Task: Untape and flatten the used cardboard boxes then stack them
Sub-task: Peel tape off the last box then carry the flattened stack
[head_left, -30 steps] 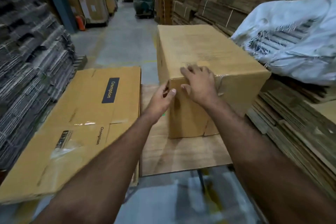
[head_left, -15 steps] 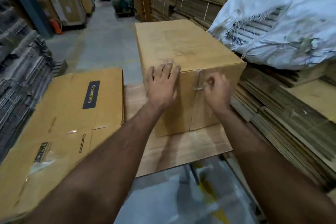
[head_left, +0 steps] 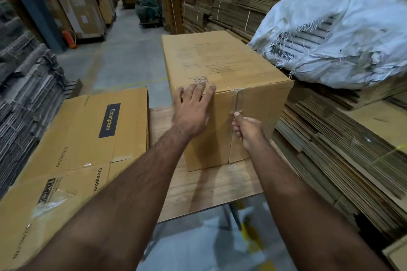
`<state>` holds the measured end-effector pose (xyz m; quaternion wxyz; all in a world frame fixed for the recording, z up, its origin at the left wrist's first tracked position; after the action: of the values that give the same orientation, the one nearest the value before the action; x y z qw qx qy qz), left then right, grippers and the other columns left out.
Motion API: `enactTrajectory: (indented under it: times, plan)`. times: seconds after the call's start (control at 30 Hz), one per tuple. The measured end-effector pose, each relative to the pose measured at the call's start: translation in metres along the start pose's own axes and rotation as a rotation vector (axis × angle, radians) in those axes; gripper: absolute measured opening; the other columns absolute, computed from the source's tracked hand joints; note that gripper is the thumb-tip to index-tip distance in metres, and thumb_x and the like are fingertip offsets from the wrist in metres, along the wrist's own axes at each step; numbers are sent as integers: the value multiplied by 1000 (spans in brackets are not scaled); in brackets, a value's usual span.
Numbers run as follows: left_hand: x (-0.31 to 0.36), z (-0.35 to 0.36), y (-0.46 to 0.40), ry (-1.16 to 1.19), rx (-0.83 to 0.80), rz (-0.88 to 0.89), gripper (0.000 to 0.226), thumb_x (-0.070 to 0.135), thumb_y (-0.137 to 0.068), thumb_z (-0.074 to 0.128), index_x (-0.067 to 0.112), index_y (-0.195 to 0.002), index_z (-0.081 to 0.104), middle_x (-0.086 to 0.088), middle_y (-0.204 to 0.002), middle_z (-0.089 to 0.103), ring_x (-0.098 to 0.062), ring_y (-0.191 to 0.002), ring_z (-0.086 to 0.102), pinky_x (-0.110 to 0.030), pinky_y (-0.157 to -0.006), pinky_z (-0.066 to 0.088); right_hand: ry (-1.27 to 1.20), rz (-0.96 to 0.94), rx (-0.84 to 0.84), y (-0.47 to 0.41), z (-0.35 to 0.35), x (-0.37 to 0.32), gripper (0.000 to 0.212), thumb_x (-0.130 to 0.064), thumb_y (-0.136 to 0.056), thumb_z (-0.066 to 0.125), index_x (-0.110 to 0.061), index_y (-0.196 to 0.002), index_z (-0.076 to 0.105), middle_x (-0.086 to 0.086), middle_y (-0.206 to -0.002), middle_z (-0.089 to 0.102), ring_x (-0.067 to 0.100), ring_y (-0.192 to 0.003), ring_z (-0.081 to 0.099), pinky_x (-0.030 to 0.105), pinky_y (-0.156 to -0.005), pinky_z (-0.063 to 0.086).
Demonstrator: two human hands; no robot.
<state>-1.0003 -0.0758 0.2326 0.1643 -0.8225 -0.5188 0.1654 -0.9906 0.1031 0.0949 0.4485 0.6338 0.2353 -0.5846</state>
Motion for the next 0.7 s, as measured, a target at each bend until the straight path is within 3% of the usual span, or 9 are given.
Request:
enactTrajectory:
  times: [0.23,0.5,0.7]
  plan:
    - [1,1,-1,10,-31,-8,80,32,-92,55,29,-155,7,-4,-163,11,-26,-149,9,-52,-117,0,-165,52,11,5,4,0,18,-25,-91,70,-9,-99,70,1,-75,64,4,-56,53,14,-46,38]
    - [-1,0,1,13,-63,7,81,37,-90,55,30,-155,7,-4,-162,12,-26,-149,10,-54,-117,1,-243,-21,2,14,4,-31,12,-13,-93,60,-11,-81,65,1,-65,55,7,-53,47,17,-46,35]
    - [-1,2,-1,24,-106,-6,84,42,-91,58,31,-155,4,-3,-163,8,-25,-149,6,-53,-117,-2,-199,-224,-36,33,-4,-79,13,-15,-94,58,-14,-84,66,0,-69,63,9,-60,54,17,-49,39]
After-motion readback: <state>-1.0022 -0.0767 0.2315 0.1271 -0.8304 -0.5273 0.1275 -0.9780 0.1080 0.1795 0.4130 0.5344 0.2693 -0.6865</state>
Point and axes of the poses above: each hand's wrist, its own y-axis away from the middle knuckle, its own z-axis out of the palm, x = y × z, the point moved 10 cm from there along -y, towards the middle knuckle
